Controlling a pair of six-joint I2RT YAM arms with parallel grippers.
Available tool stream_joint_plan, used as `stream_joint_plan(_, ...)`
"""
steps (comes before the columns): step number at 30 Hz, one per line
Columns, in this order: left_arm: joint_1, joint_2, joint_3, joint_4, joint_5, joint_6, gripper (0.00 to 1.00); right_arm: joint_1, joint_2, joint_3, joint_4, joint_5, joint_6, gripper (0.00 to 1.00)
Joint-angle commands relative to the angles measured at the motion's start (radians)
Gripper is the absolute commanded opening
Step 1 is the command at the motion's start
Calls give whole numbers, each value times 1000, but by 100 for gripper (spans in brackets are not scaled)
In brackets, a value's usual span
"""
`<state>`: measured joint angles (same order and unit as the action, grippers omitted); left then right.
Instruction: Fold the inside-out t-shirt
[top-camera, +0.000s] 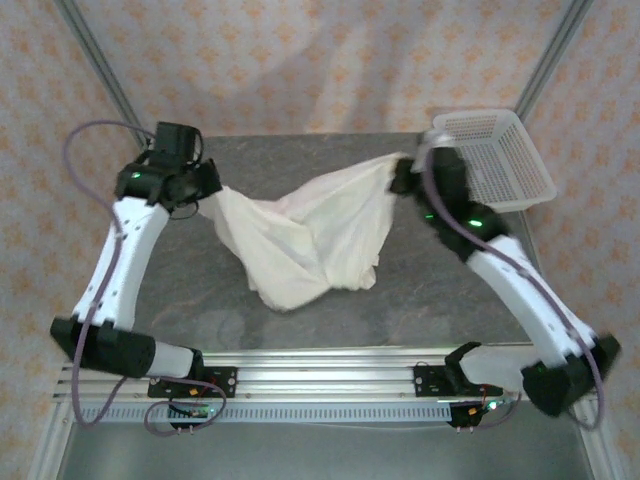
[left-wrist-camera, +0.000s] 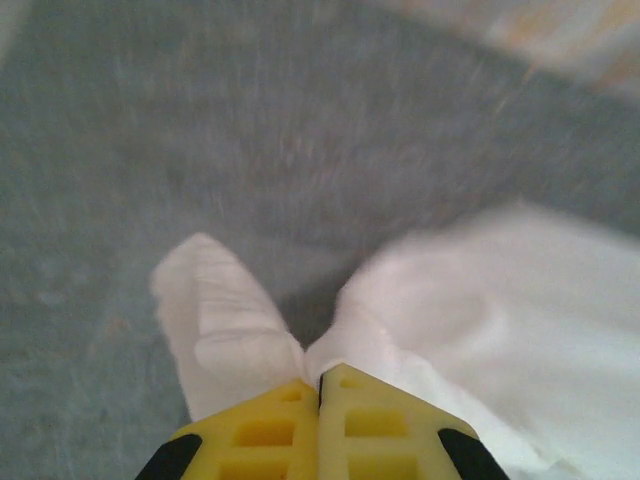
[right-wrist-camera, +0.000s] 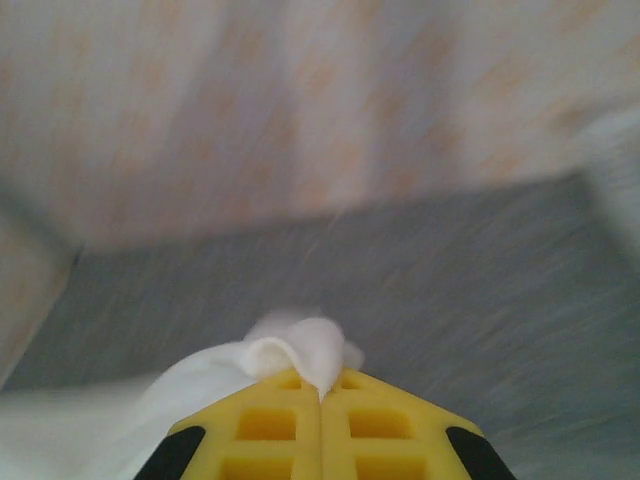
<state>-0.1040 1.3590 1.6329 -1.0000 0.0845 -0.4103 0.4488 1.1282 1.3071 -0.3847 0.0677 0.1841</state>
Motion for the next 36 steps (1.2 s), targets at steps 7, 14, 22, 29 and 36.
stream_joint_plan(7,1,-152,217,42,-55,131,0,-28,-128,258,-86,132,-164,0)
stream_joint_plan(14,2,-144,452,128,-204,214,0,-28,-238,252,108,-216,-162,0)
stream_joint_plan(22,1,-14,642,135,-127,177,0,-28,-259,283,49,-195,-63,0)
stream_joint_plan(29,-12,163,590,195,-19,139,0,-33,-202,36,-272,212,323,0)
stream_joint_plan(36,-40,424,450,100,-94,131,0,-312,112,-175,-195,-25,110,0)
